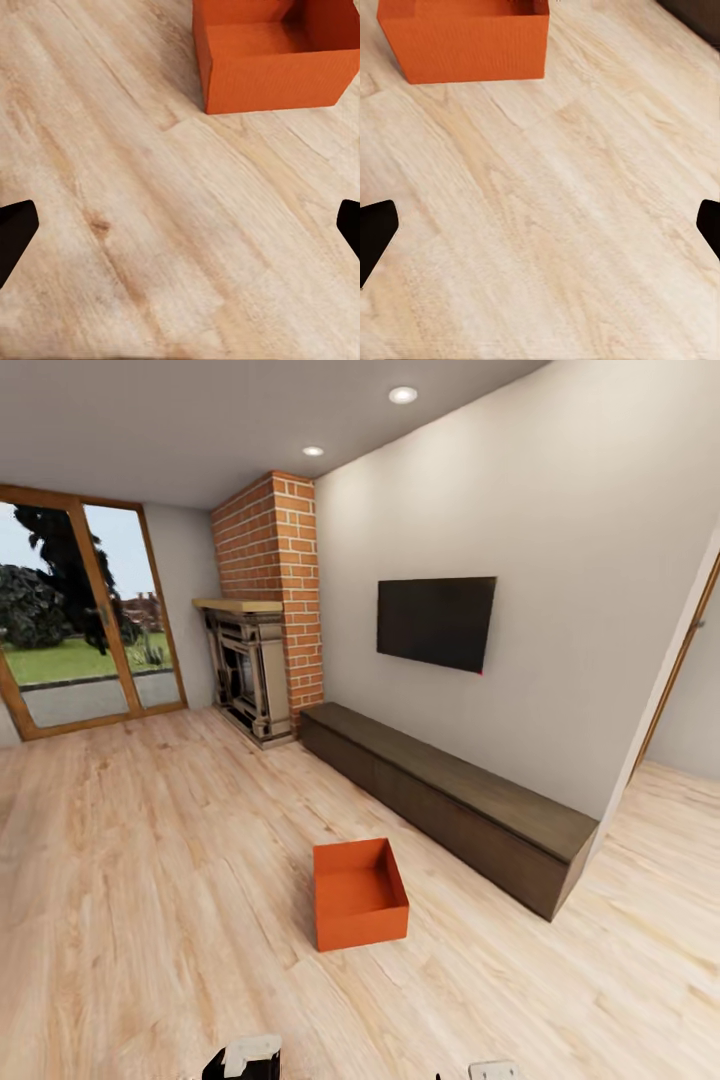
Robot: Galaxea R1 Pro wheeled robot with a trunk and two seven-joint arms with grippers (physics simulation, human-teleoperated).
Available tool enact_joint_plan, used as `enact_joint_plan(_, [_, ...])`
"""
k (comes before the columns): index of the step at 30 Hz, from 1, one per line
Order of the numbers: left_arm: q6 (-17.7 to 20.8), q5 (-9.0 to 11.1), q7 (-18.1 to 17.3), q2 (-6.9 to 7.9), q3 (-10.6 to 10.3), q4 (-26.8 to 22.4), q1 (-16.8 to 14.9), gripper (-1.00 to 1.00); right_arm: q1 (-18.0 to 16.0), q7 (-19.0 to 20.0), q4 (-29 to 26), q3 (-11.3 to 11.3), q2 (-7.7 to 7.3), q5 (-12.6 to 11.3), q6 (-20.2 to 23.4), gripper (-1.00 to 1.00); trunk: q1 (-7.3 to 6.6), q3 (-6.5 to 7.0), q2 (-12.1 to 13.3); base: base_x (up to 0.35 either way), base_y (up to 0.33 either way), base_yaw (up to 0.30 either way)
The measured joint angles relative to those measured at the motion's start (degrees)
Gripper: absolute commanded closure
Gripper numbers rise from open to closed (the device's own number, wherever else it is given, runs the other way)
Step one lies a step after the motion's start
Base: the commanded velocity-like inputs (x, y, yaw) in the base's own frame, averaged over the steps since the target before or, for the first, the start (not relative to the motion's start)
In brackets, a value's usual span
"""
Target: Move the two storage containers from the living room to the garage. In the garage, place one container on the floor and stack the other container on top of it (either order is fine).
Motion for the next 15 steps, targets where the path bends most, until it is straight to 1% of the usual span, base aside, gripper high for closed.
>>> enact_joint_plan(2, [0.02, 0.00, 0.00, 0.02, 0.00, 0.00, 0.00, -1.00, 0.00, 0.01, 0.00, 0.00, 0.00, 0.01, 0.00, -1.00, -0.01, 0.00, 0.00, 0.130, -0.089, 0.266])
enact_joint_plan(4, [0.02, 0.00, -0.01, 0.07, 0.00, 0.00, 0.00, -1.00, 0.00, 0.01, 0.00, 0.00, 0.01, 0.04, -0.01, -1.00, -0.02, 0.00, -0.01, 0.251, -0.152, 0.266])
enact_joint_plan(15, [0.01, -0.11, -0.01, 0.07, -0.07, 0.00, 0.00, -1.00, 0.00, 0.00, 0.00, 0.00, -0.08, 0.09, -0.09, -1.00, -0.03, 0.00, -0.01, 0.300, -0.172, 0.265])
